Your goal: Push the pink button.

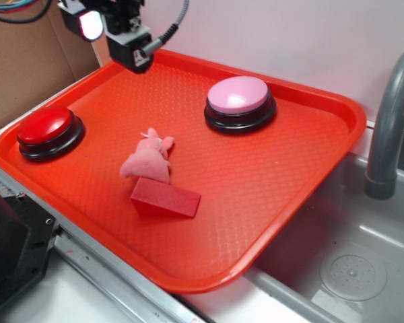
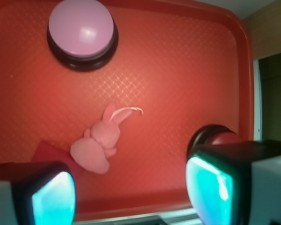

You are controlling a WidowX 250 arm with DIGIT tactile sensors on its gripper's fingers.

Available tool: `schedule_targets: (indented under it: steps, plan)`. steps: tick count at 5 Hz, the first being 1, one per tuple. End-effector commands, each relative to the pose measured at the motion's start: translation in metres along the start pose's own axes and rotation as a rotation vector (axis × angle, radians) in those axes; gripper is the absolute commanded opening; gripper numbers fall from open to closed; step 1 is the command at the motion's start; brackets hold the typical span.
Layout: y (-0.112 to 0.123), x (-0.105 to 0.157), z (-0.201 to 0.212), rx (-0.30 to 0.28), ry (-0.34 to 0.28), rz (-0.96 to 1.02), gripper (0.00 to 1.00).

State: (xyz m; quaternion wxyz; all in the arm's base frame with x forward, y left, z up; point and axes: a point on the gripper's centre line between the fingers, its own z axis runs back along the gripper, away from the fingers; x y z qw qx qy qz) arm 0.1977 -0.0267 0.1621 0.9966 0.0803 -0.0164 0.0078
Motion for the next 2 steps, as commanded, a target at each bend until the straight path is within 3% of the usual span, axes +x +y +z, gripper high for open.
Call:
schedule_targets:
  steps: [1,2]
  plan:
    - [0.0024,0.0081,0.0172,0.007,-0.057,0.034,1.00]
    - [0.0029,0.0102,0.0158,0.008,-0.053,0.050,1.00]
